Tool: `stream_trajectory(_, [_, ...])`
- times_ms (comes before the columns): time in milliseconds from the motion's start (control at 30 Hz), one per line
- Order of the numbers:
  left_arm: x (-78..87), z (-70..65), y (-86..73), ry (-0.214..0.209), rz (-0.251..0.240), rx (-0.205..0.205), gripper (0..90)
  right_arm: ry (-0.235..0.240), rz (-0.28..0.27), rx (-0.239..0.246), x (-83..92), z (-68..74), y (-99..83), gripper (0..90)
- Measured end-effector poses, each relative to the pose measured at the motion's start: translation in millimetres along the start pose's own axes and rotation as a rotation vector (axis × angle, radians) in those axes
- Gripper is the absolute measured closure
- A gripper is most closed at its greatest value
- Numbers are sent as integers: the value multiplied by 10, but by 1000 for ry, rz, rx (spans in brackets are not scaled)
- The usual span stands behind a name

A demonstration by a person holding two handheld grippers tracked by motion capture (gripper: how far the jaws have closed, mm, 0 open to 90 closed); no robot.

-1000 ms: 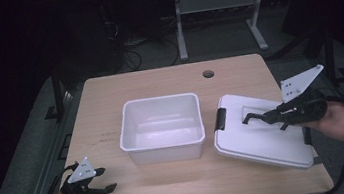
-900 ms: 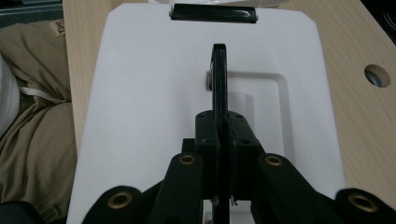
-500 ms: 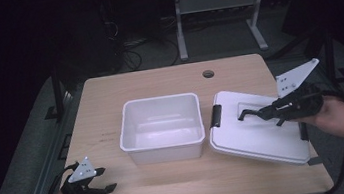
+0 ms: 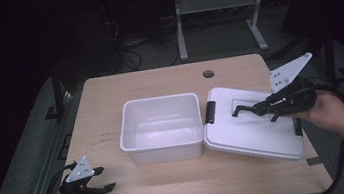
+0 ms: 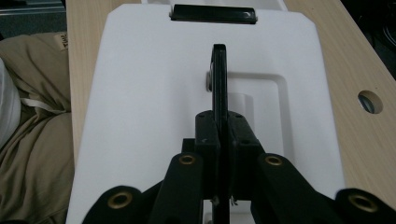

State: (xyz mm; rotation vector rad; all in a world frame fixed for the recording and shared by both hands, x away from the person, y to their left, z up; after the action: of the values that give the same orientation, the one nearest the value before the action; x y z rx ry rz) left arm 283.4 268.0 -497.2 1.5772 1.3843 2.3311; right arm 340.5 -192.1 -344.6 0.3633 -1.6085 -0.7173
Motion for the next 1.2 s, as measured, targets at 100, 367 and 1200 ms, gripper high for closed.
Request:
stream_trajectory(100, [0,1,-4,-1,1,1,308,2,2,3,-13,-2,25,844])
stream_trajectory(367, [4,0,-5,-3,-2,2,309,10,0,8,-55,-14,100,844])
stream_trajectory(1200, [3,-13,-9,-5,0,-2,308,34,-6,39,-150,-17,317,844])
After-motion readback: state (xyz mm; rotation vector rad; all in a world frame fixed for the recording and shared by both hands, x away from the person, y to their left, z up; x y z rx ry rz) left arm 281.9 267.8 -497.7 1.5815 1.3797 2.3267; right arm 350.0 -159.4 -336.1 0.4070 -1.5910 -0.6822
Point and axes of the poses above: each handheld gripper's, and its own axes: x roughly backward along the jaws, y roughly out of its top, z roughly to its left, the point moved 10 cm from there along -x, roughly forward along the jaws, and after that the axes turned 5 degrees about y, right-handed, at the moved point
